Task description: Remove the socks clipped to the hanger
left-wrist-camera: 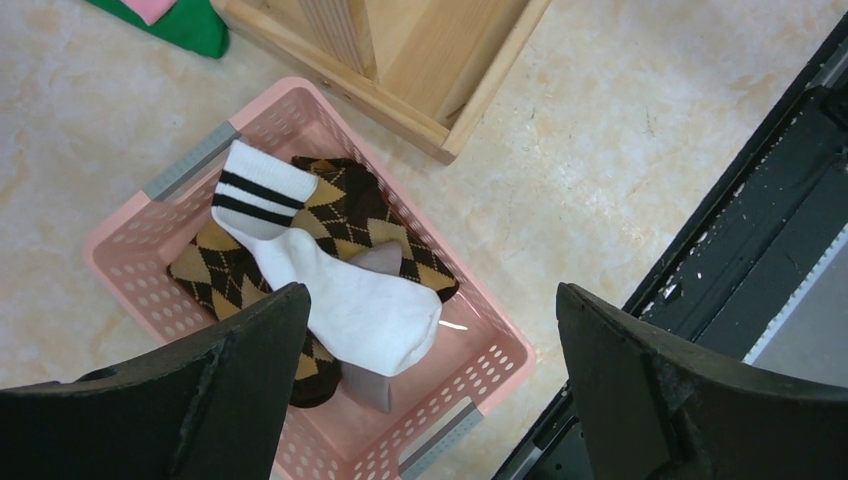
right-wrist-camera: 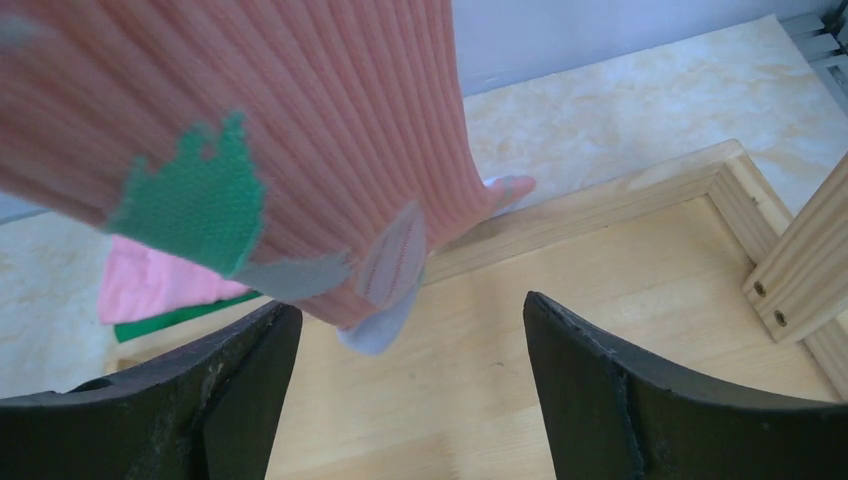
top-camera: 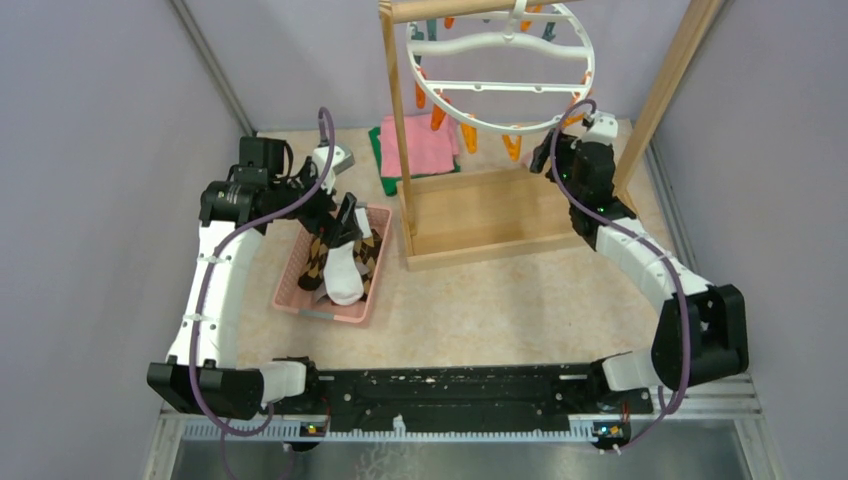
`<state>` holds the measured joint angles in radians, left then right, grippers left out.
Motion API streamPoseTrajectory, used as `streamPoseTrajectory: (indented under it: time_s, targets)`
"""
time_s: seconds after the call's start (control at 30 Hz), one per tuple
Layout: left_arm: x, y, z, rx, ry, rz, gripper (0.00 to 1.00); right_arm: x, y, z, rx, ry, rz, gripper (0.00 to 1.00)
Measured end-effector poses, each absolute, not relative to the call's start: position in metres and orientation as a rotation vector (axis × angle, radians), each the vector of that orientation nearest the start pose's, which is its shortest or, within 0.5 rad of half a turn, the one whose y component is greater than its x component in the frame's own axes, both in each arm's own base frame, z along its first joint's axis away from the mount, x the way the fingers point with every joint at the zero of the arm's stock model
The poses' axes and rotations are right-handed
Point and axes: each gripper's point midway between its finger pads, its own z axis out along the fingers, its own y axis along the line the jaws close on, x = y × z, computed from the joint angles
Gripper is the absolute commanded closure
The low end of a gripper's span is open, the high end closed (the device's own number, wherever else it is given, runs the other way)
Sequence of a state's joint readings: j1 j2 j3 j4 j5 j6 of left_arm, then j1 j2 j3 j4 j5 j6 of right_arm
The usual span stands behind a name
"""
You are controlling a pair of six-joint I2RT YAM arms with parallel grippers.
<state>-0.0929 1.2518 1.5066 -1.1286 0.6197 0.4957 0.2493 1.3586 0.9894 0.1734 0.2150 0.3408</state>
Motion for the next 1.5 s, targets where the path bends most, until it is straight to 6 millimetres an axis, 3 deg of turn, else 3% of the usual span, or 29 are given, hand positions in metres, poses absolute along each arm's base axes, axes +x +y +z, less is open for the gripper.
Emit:
streamPoseTrajectory:
  time_s: [0.1,0.13,0.2,0.23,0.5,0.7,0.8,0.9,1.2,1.33,1.5]
  targets:
    - [0.267,-0.113,0.286,0.923,2.11,-0.57,0.01,0.452,0.087,0.248,0.222,1.732,0.202,0.44]
    - [0.266,-0.114,0.286,0.925,2.109,-0.578,0.01,0.454,0.087,0.25,0.216,1.716,0.196,0.56]
    - [0.264,-0.116,0.287,0.928,2.107,-0.597,0.01,0.456,0.088,0.255,0.2,1.69,0.188,0.89]
    - [0.262,-0.117,0.287,0.93,2.109,-0.609,0.01,0.457,0.089,0.259,0.197,1.674,0.194,1.0]
    - [0.255,-0.122,0.303,0.932,2.079,-0.65,0.01,0.449,0.088,0.273,0.224,1.634,0.203,1.0]
    - [0.249,-0.132,0.316,0.944,2.032,-0.72,0.01,0.411,0.087,0.296,0.258,1.623,0.257,1.0]
    - [0.246,-0.135,0.318,0.943,2.022,-0.752,0.01,0.385,0.096,0.32,0.252,1.594,0.319,1.0]
    - [0.243,-0.139,0.319,0.947,2.009,-0.79,0.01,0.366,0.104,0.322,0.246,1.621,0.364,1.0]
    - [0.227,-0.16,0.321,0.975,1.948,-0.957,0.04,0.302,0.179,0.294,0.091,1.823,0.543,1.0]
    - [0.212,-0.19,0.321,1.103,1.894,-1.008,0.03,0.279,0.202,0.301,0.058,1.829,0.655,1.0]
    - [0.203,-0.224,0.314,1.237,1.852,-1.032,0.01,0.266,0.228,0.307,0.033,1.833,0.807,1.0]
